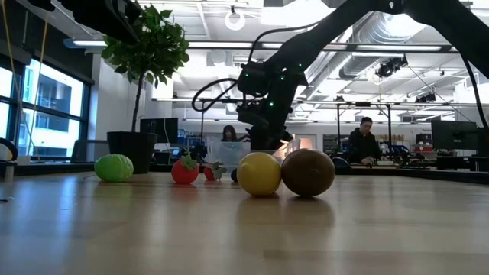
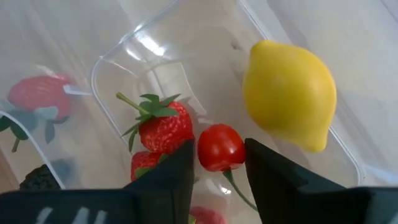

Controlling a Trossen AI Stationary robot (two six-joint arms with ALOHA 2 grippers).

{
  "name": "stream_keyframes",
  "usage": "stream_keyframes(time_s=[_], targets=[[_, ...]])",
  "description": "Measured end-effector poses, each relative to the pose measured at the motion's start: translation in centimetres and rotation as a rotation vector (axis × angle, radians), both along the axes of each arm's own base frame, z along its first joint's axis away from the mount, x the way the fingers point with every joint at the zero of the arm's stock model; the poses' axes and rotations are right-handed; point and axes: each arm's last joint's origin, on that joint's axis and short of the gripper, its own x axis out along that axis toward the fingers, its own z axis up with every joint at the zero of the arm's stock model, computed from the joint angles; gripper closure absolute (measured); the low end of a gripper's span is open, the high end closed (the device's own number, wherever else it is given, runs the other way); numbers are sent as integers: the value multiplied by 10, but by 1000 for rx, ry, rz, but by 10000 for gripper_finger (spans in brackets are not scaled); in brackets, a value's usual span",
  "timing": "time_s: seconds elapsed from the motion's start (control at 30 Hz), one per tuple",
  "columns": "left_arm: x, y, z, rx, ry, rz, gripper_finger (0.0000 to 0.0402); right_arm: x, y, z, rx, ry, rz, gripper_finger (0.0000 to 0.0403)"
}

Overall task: Pick and placing Produce into tupperware
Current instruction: Put the top right cherry into the transparent bin, then put the kiwi into the transparent bin

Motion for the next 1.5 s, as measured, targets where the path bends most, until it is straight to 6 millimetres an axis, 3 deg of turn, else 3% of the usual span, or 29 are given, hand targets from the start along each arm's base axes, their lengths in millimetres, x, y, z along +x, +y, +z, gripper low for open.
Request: stream_keyframes(time_s=[0.17, 0.47, 0.7, 0.97, 1.23, 1.5], targets=[[0, 0, 0, 0, 0, 0, 399, 0, 0, 0, -3, 0, 7, 240], [0, 0, 0, 0, 0, 0, 399, -1, 1, 6, 27, -17, -8, 238], [0, 0, 0, 0, 0, 0, 399, -8, 4, 37, -20, -73, -15, 238], [0, 0, 0, 0, 0, 0, 399, -29, 14, 104, -85, -218, 53, 238], [0, 0, 0, 0, 0, 0, 399, -60, 48, 167, -91, -347, 111, 238], [0, 0, 0, 0, 0, -1, 399, -85, 106, 179, -6, -168, -145, 238]])
